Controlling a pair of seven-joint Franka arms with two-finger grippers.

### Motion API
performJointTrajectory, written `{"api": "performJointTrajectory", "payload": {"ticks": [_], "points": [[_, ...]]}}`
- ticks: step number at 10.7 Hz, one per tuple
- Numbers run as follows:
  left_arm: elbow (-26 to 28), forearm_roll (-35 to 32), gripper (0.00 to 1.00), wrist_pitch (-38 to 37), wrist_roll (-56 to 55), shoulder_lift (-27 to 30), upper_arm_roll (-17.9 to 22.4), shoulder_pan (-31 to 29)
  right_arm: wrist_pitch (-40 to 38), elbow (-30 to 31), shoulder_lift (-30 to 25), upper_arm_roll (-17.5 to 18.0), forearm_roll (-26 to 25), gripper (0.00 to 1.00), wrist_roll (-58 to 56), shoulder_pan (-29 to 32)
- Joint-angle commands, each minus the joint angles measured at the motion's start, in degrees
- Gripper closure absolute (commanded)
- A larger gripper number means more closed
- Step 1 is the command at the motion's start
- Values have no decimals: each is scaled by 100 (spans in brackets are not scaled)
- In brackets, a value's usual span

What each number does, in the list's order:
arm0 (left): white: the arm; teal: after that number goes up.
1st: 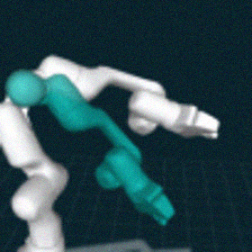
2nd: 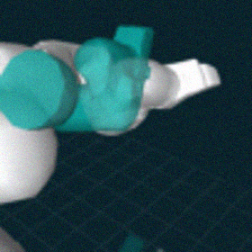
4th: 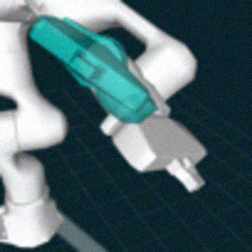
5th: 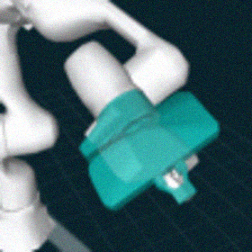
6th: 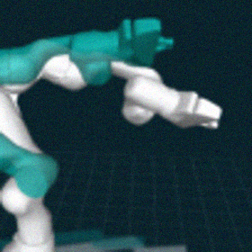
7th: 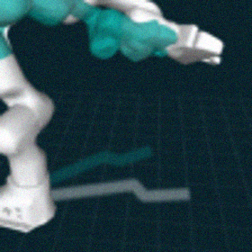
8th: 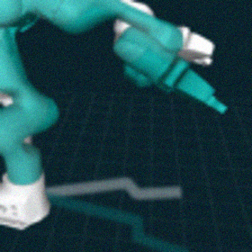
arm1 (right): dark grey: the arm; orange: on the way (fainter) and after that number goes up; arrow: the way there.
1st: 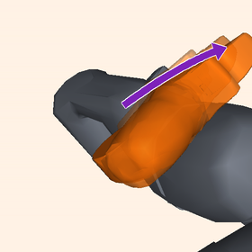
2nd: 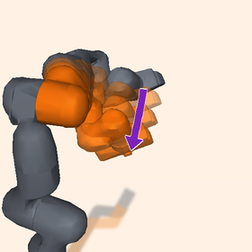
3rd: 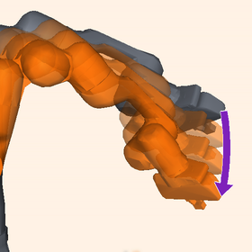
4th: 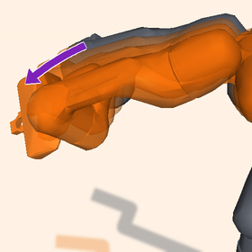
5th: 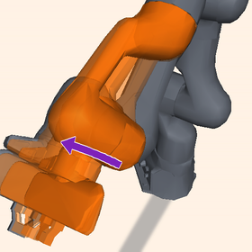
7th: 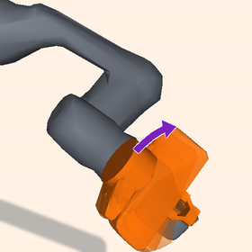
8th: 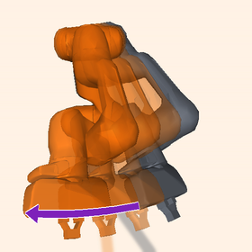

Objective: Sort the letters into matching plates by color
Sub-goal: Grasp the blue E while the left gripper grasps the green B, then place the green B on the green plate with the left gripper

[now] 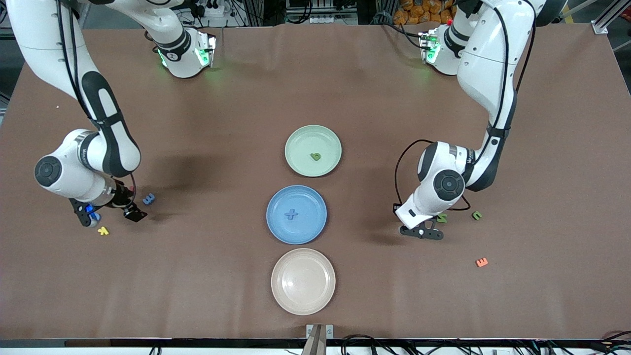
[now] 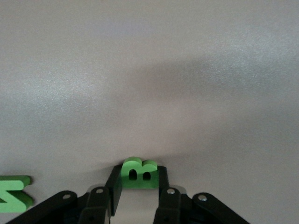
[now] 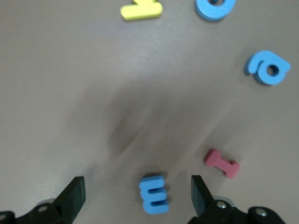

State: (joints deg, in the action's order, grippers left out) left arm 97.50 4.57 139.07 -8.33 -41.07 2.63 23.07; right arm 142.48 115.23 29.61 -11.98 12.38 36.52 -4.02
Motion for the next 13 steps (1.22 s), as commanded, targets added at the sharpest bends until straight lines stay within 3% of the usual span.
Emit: {"api": "performJointTrajectory", "payload": {"ticks": [1,6,10,11,13], "points": [[-99,141,100,-64,-98,19,1,22,524,771,-439,82,-42,0,-118,50],[-47,132,100,-889,-1318,686,1,627,983,966,-342,161,-7,2,-119,-3],[49,123,100,-1277,-2926,890,-8,1654,1114,1001,-263,249,-16,42,-136,-12],[67,115,100,-1277,-3268,872,-8,1944,1115,1010,-263,240,-16,60,-153,-3],[59,123,100,-1277,-3876,863,-17,2393,1115,1027,-263,240,-16,80,-459,23]]}}
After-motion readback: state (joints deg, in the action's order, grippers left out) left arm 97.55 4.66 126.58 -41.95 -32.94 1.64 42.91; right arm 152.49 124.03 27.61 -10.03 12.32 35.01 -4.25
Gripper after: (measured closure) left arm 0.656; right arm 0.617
